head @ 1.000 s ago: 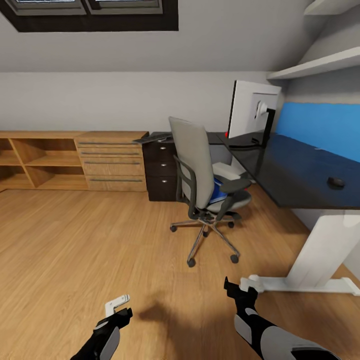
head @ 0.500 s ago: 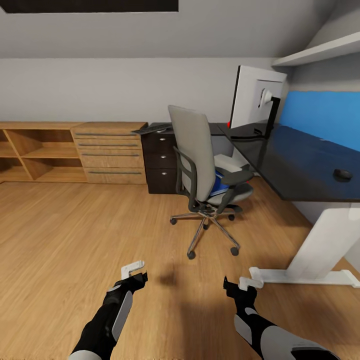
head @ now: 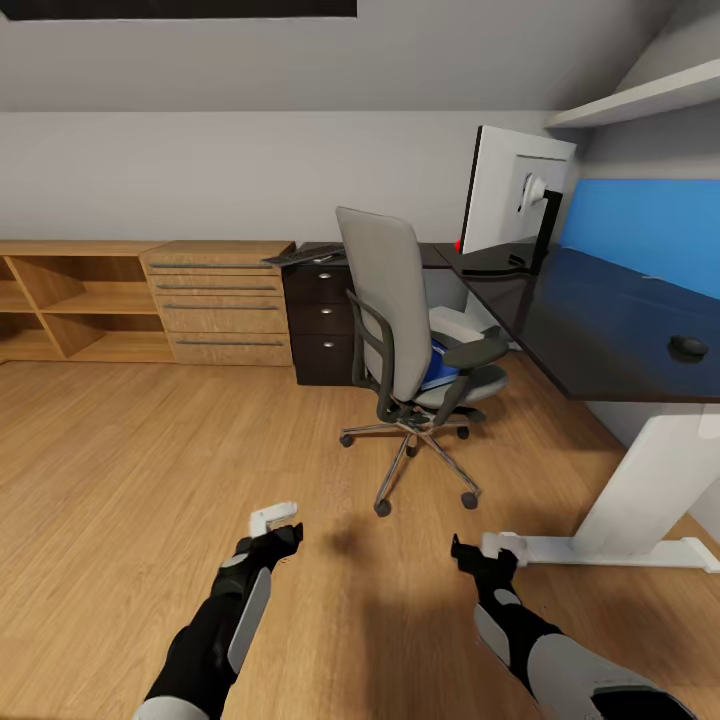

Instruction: In the bedroom, organize the workspace by keeping the computer under the desk, ensuring the monitor is on the desk, placing the keyboard on the desk next to the monitor, placing the mouse on the desk next to the keyboard, moving the folder from the swivel chair onto the desk next to the mouse, stacking the notebook on top of the folder with the pen on top of the notebook, and positioning the swivel chair next to the desk.

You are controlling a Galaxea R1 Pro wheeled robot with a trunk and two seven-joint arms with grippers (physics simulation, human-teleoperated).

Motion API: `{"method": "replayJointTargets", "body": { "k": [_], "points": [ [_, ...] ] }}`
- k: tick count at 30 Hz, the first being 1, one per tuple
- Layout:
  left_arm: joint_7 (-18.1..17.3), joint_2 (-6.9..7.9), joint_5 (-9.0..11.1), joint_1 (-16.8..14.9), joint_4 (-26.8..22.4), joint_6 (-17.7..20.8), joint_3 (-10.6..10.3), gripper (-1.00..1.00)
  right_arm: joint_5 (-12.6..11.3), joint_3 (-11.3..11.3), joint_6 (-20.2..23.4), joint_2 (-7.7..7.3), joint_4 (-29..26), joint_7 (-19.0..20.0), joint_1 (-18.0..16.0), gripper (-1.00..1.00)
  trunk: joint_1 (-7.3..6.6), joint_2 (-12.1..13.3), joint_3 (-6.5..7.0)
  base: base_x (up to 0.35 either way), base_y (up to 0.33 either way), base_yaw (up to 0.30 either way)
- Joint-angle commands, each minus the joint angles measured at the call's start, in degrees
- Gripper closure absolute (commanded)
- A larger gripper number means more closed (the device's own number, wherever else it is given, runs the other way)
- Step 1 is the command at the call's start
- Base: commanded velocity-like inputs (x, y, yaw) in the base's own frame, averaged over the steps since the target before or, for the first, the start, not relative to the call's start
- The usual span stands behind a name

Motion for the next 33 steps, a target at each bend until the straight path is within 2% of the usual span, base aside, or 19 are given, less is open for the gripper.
{"method": "replayJointTargets", "body": {
  "k": [1, 2, 5, 9, 10, 14, 16, 17, 19, 22, 26, 27, 33],
  "points": [
    [0.34, -0.03, 0.63, -0.02, -2.88, 0.38, -1.73, -1.0, -0.64, 0.25, 3.12, -0.83, -1.96, -0.07, -1.07, -1.0, -0.01, -0.02, -0.06, 0.0, 0.0, 0.0],
    [0.35, -0.03, 0.66, -0.02, -4.34, 0.47, -2.45, -1.0, -0.7, 0.26, 4.88, -1.25, -2.95, -0.08, -1.74, -1.0, -0.01, -0.02, -0.06, 0.0, 0.0, 0.0],
    [0.37, -0.03, 0.82, -0.02, -11.72, 3.06, -4.64, -1.0, -1.22, 0.29, 13.35, -3.11, -6.46, -0.11, -7.36, -1.0, -0.01, -0.02, -0.06, 0.0, 0.0, 0.0],
    [0.27, -0.03, 1.7, 0.05, -14.64, 6.62, -5.22, -1.0, -1.3, 0.28, 16.54, -3.75, -6.92, -0.12, -11.87, -1.0, -0.01, -0.02, -0.06, 0.0, 0.0, 0.0],
    [0.18, -0.03, 2.47, 1.87, -17.97, 8.13, -5.52, -1.0, -1.43, 0.23, 17.67, -4.97, -4.32, -0.12, -13.82, -1.0, -0.01, -0.02, -0.06, 0.0, 0.0, 0.0],
    [0.12, -0.03, 2.6, 6.69, -23.53, 8.45, -6.18, -1.0, -1.52, 0.14, 17.85, -5.49, -2.01, -0.08, -14.33, -1.0, -0.01, -0.02, -0.06, 0.0, 0.0, 0.0],
    [0.12, 0.05, 2.59, 9.13, -26.99, 8.52, -7.38, -1.0, -1.5, 0.09, 17.83, -5.61, -1.61, -0.09, -14.42, -1.0, -0.01, -0.02, -0.06, 0.0, 0.0, 0.0],
    [0.1, 0.37, 2.58, 11.3, -29.93, 8.55, -8.43, -1.0, -1.5, 0.07, 17.75, -5.68, -1.46, -0.11, -14.46, -1.0, -0.01, -0.02, -0.06, 0.0, 0.0, 0.0],
    [0.1, 0.88, 2.57, 13.07, -32.13, 8.57, -9.13, -1.0, -1.54, -0.36, 17.22, -5.72, -1.36, -0.12, -14.49, -1.0, -0.01, -0.02, -0.06, 0.0, 0.0, 0.0],
    [0.15, 1.17, 2.57, 13.9, -33.16, 8.59, -9.43, -1.0, -1.51, -1.94, 15.44, -5.68, -1.32, -0.09, -14.51, -1.0, -0.01, -0.02, -0.06, 0.005, -0.002, 0.0],
    [0.21, 1.32, 2.57, 14.28, -33.56, 8.59, -9.54, -1.0, -1.27, -2.75, 13.38, -5.59, -1.24, 0.06, -14.51, -1.0, -0.01, -0.02, -0.06, 0.137, -0.091, 0.0],
    [0.23, 1.35, 2.57, 14.39, -33.58, 8.68, -9.56, -1.0, -1.07, -2.94, 10.68, -5.6, -0.9, 0.15, -14.49, -1.0, -0.01, -0.02, -0.06, 0.033, -0.027, 0.0],
    [0.23, 1.36, 2.58, 14.4, -33.5, 8.9, -9.56, -1.0, -0.99, -2.95, 10.31, -5.55, -0.87, 0.2, -14.45, -1.0, -0.01, -0.02, -0.06, 0.012, -0.01, 0.0]
  ]
}}
